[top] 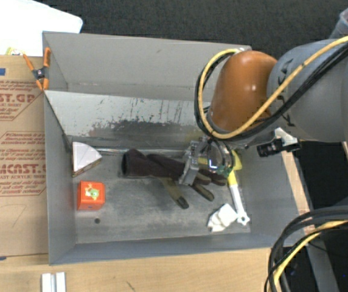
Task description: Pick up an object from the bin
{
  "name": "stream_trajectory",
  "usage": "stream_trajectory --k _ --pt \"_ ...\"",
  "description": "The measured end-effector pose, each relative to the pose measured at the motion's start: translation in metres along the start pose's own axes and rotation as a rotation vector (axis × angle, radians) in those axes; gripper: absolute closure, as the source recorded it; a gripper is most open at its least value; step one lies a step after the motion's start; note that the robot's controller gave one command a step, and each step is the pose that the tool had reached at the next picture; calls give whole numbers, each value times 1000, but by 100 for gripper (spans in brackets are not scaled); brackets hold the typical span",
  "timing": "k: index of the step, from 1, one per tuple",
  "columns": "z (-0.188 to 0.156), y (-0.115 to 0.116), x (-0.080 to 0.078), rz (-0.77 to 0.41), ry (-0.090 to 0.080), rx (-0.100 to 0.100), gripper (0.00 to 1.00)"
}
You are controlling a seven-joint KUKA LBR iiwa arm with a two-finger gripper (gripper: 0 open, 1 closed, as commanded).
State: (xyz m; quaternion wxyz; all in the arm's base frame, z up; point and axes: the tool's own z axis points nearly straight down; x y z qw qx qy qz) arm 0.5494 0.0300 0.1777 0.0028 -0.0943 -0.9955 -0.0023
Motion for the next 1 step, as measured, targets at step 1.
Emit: stream_trajectory --k 1 --pt "19 -2 -10 3 -16 -2 100"
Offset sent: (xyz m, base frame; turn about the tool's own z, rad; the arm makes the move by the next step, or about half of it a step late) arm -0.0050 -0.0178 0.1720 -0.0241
